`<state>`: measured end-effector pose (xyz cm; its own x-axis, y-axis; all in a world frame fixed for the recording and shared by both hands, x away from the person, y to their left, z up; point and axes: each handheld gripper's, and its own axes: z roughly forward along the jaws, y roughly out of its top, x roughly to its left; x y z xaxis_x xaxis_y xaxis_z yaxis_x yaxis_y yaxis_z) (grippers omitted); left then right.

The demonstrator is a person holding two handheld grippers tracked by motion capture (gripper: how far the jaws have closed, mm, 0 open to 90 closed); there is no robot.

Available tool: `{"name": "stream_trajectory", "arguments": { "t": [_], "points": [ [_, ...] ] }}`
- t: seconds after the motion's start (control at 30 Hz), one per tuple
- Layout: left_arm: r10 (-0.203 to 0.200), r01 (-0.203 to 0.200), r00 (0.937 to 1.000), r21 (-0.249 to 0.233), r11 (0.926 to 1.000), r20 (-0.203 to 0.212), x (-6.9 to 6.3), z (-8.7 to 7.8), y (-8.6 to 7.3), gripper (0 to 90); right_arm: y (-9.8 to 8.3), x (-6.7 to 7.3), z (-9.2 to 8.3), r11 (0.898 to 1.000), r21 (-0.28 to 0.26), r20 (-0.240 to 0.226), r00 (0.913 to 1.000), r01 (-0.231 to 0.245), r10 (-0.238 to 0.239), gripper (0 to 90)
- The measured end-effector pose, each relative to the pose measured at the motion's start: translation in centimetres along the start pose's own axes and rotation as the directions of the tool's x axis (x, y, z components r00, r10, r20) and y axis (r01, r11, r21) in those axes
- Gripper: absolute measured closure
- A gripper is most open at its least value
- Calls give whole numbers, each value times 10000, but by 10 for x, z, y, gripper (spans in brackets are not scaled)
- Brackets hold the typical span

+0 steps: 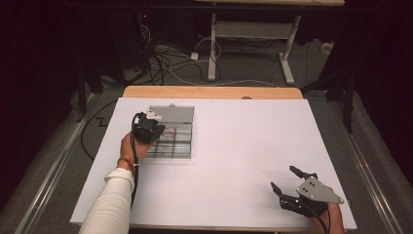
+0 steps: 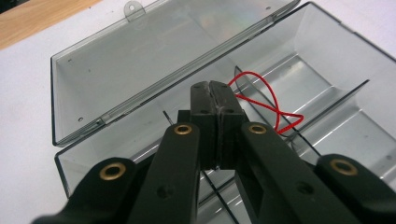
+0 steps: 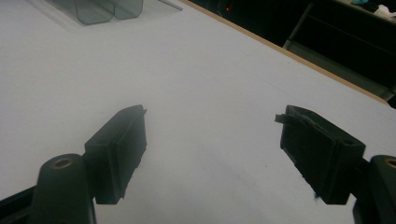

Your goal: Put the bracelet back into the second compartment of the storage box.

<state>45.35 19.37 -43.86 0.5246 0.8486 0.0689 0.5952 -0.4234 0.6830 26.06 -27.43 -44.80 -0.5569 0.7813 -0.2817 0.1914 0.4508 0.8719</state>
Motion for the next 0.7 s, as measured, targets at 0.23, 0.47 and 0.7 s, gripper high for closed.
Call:
{"name": "stream_trajectory", "arguments": {
  "t": [0.23,0.47,0.7],
  "points": [
    [67,-58,9997,353,9994,-247,-2,5,2,863,0,0,1,10000,40,-37,10000,4,-4,237],
    [101,-76,9989,551,9985,-452,-6,8,2,844,0,0,0,10000,-4,-72,10000,-12,12,239],
    [187,-151,9981,616,9980,-583,-8,10,2,843,0,1,0,10000,8,-100,9999,-2,2,243]
  ]
}}
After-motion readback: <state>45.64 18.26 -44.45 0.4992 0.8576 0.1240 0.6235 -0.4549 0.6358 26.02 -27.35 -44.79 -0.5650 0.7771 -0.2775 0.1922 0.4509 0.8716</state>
